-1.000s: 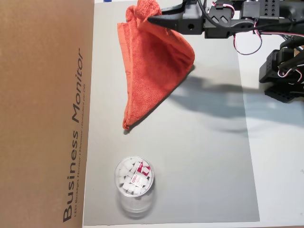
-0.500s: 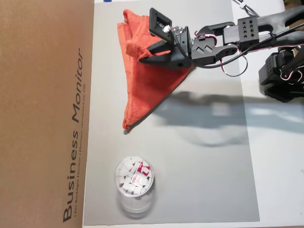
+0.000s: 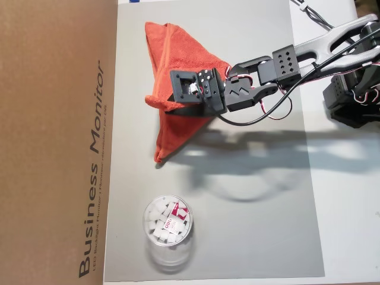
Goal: Fold the blanket.
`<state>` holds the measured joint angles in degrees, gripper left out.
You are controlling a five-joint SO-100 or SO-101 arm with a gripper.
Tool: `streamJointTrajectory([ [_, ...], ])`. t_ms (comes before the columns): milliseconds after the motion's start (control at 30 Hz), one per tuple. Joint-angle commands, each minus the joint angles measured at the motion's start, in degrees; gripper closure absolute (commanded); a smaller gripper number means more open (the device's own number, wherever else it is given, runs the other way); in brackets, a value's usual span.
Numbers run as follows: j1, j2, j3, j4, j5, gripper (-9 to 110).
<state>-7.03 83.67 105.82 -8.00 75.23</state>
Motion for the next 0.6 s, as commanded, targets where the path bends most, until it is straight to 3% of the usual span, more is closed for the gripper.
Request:
streamJointTrajectory([
  [0, -1.05, -1.14, -4.83, -0.7, -2.37, 102],
  [567, -3.43, -9.4, -6.06, -0.62, -16.44, 102],
])
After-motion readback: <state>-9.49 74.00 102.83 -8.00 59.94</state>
